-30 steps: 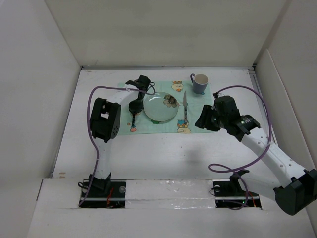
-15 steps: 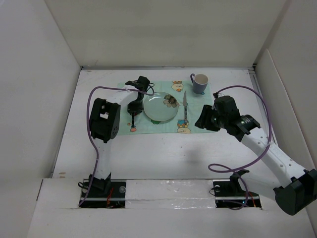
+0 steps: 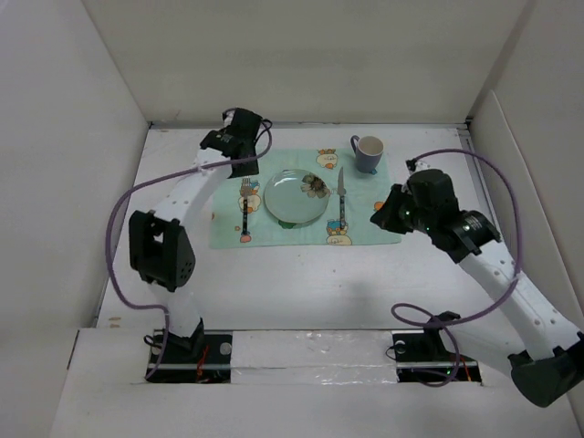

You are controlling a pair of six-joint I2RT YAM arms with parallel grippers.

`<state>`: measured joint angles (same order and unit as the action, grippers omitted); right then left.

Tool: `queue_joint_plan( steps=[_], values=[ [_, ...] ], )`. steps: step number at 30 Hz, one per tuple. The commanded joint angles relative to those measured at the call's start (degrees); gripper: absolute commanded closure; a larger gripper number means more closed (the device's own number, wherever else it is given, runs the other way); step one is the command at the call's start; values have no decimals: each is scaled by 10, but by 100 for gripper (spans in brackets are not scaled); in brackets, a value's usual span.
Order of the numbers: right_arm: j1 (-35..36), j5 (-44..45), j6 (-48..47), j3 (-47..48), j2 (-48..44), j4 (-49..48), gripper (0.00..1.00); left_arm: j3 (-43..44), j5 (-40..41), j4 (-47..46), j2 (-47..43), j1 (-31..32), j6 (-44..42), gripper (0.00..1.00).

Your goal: Set the dinner table for one person

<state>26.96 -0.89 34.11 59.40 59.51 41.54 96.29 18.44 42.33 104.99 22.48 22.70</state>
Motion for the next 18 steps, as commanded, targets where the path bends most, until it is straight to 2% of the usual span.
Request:
queue_joint_plan(
  steps=[1,2,4,5,6,8,11,13,17,18],
  values=[
    [-4,74,17,163,-94,-29,99,64,7,7,-131,-2,32,61],
    [-4,75,17,164,-94,-29,93,65,7,7,-151,-2,36,61],
    [-10,146,26,197,-107,-27,80,70,24,1,-193,-2,41,60],
    [-10,177,33,225,-117,-23,65,71,28,0,-234,-7,44,59],
    [-16,230,39,233,-121,-18,57,70,32,-1,-253,-7,44,58],
    [-22,267,45,237,-137,-19,38,66,42,-7,-309,-7,37,55],
    [-39,294,44,218,-149,-27,28,36,74,-8,-381,-7,41,47],
    [-55,284,44,202,-145,-20,27,-2,98,-13,-415,-12,52,43],
    [-85,241,54,167,-131,-16,26,-88,107,-36,-487,-12,58,43],
    [-85,223,55,161,-130,-22,26,-102,104,-34,-488,-12,61,39]
  ],
)
